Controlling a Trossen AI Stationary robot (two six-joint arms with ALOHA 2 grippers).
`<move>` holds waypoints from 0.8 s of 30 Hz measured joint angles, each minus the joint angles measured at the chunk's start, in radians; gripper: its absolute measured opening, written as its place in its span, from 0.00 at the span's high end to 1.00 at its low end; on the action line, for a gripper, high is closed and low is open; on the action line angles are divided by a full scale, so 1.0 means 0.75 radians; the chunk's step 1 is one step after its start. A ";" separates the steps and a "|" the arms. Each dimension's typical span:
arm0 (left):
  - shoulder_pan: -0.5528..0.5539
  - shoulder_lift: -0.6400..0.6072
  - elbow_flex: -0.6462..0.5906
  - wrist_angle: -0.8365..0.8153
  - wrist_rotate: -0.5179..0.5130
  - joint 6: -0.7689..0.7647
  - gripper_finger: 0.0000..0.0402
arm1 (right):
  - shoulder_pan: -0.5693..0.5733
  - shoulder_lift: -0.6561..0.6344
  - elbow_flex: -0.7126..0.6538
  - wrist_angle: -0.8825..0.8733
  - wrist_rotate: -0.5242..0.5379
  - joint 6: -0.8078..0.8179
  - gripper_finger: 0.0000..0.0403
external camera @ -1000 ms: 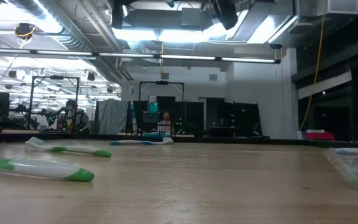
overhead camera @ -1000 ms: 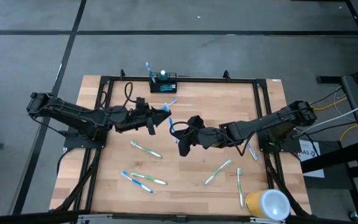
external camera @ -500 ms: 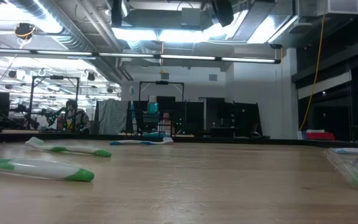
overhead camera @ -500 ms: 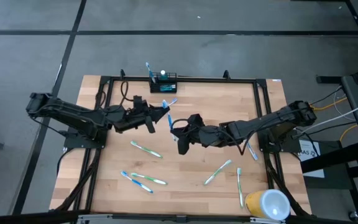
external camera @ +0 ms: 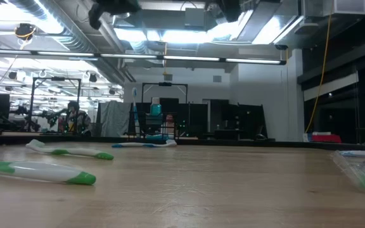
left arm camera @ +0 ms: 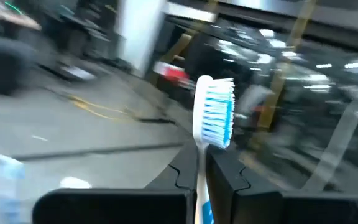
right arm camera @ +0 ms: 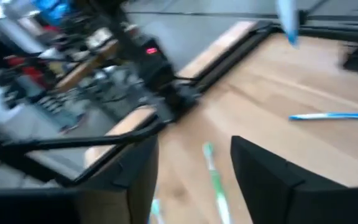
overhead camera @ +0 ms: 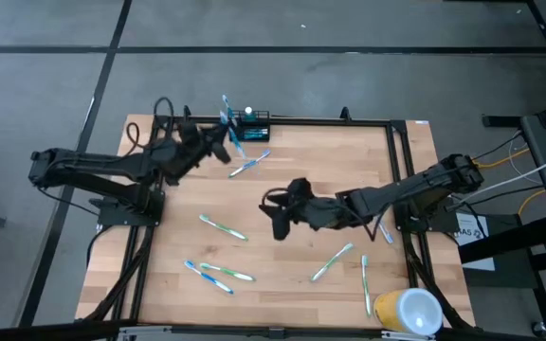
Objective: Pick & Place toothbrushing station
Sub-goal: Put the blue toothbrush into the black wire organizer
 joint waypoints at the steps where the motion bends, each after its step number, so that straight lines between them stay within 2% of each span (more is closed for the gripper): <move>1: 0.033 -0.006 0.000 -0.001 -0.014 0.040 0.98 | 0.010 0.000 0.000 -0.027 0.022 0.019 0.48; 5: 0.182 0.005 0.000 -0.017 -0.065 0.205 0.98 | 0.054 0.000 0.000 -0.100 0.050 0.076 0.47; 9: 0.327 0.082 0.000 0.039 -0.077 0.341 0.98 | 0.089 0.000 0.000 -0.142 0.143 0.119 0.50; 15: 0.502 0.311 -0.001 0.315 0.055 0.488 0.98 | 0.137 -0.023 0.000 -0.266 0.160 0.205 0.54; 24: 0.685 0.650 -0.002 0.688 0.113 0.589 0.98 | 0.163 -0.135 0.000 -0.524 0.234 0.340 0.55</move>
